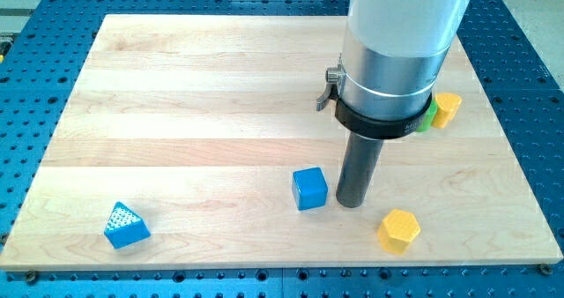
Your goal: Slide the blue cube to the left
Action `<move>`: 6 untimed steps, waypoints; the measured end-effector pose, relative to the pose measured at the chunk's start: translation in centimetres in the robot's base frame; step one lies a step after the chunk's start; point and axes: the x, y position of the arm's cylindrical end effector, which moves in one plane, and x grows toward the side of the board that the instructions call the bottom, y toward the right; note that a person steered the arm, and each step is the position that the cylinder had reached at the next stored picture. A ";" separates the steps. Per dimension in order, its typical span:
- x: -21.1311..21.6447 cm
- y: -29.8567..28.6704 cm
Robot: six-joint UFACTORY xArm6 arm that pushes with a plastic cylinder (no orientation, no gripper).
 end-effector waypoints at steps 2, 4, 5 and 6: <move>0.0 -0.7; 0.0 -1.1; 0.0 -1.2; 0.9 -4.8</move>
